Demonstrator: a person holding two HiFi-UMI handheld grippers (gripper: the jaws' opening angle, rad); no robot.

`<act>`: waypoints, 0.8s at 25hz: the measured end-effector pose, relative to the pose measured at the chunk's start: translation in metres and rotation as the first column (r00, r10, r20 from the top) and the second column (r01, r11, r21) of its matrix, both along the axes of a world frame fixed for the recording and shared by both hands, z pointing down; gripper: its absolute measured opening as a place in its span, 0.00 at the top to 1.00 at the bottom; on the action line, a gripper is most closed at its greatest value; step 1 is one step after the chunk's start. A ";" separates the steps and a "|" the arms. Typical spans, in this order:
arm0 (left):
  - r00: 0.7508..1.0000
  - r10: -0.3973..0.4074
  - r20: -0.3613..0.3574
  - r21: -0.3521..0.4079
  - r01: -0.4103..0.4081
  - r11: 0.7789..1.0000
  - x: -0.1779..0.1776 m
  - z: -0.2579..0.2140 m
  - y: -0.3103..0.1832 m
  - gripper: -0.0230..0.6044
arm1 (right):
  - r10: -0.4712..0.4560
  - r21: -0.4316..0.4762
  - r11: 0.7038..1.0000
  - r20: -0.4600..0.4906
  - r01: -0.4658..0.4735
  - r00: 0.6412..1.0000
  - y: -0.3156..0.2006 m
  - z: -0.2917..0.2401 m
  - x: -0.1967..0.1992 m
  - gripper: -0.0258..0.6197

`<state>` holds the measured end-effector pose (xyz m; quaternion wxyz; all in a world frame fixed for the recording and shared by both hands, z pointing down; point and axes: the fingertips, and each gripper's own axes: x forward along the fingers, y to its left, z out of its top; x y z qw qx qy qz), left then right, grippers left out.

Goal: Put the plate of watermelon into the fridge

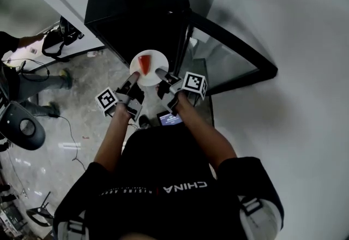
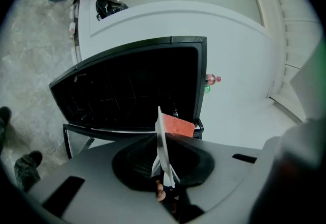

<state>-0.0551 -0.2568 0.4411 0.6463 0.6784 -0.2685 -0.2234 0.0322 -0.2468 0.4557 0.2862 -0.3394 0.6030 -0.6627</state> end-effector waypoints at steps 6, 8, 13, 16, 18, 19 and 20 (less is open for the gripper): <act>0.999 0.052 -0.002 0.020 -0.052 0.998 -0.009 -0.007 -0.012 0.91 | 0.052 0.011 0.999 -0.022 -0.052 0.998 -0.008 -0.007 -0.009 0.91; 0.998 0.061 0.000 0.022 -0.061 0.998 -0.012 -0.007 -0.017 0.91 | 0.062 0.014 0.998 -0.025 -0.062 0.998 -0.013 -0.008 -0.011 0.91; 0.998 0.066 -0.013 0.027 -0.066 0.997 -0.017 -0.010 -0.027 0.91 | 0.070 0.028 0.997 -0.034 -0.069 0.997 -0.022 -0.012 -0.016 0.91; 0.998 0.066 -0.020 0.026 -0.065 0.998 -0.019 -0.012 -0.029 0.91 | 0.067 0.026 0.997 -0.035 -0.067 0.997 -0.025 -0.014 -0.019 0.91; 0.998 0.062 -0.018 0.025 -0.062 0.998 -0.021 -0.012 -0.031 0.91 | 0.064 0.021 0.998 -0.040 -0.064 0.997 -0.026 -0.013 -0.020 0.91; 0.998 0.060 -0.016 0.025 -0.060 0.998 -0.022 -0.011 -0.031 0.91 | 0.062 0.017 0.998 -0.041 -0.062 0.997 -0.026 -0.012 -0.020 0.91; 0.998 0.058 -0.014 0.024 -0.058 0.998 -0.022 -0.010 -0.032 0.91 | 0.061 0.014 0.998 -0.040 -0.060 0.997 -0.027 -0.011 -0.020 0.91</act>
